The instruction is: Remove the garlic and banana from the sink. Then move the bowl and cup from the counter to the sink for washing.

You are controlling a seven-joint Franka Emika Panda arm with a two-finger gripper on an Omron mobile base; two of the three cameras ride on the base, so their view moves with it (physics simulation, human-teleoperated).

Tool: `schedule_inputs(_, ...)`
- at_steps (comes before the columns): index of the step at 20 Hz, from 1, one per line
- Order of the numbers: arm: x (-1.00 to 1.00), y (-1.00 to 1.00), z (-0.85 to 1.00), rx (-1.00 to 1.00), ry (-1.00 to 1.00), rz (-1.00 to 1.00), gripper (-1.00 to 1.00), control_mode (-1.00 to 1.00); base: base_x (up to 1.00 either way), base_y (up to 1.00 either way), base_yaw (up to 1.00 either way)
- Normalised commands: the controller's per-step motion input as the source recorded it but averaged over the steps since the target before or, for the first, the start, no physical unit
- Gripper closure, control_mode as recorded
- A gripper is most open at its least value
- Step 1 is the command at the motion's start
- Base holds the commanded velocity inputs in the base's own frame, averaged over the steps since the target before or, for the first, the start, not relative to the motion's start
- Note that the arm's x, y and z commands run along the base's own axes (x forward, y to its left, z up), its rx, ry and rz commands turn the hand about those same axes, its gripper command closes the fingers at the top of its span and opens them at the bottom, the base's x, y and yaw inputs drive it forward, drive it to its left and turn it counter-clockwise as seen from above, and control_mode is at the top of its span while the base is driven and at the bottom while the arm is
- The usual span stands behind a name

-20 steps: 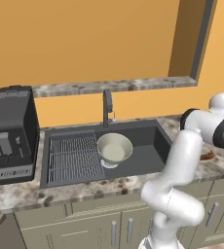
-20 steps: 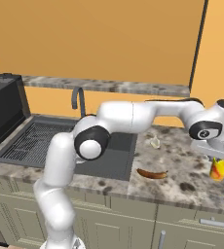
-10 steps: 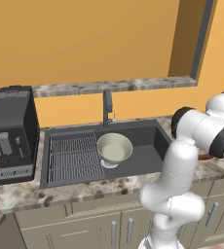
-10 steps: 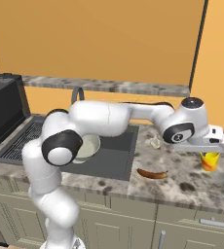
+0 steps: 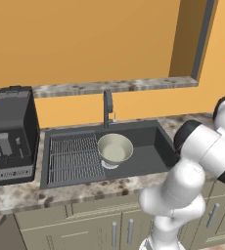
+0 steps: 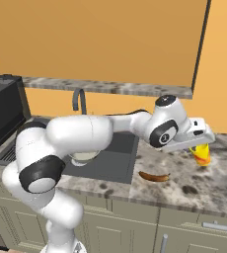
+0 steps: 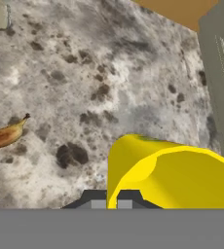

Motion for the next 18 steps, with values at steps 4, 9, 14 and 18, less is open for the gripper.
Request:
schedule_inputs(4,0.0,0.44,0.27,-0.1,0.09,0.11,1.0,-1.0,0.0,0.0,0.0)
schedule_inputs(9,0.0,0.36,0.26,-0.03,0.11,0.13,1.0,-1.0,0.0,0.0,0.0)
schedule_inputs(14,0.0,0.25,0.26,0.0,0.08,0.17,1.0,-1.0,0.0,0.0,0.0)
schedule_inputs(18,0.0,0.29,0.23,0.0,0.01,0.15,1.0,-1.0,0.0,0.0,0.0)
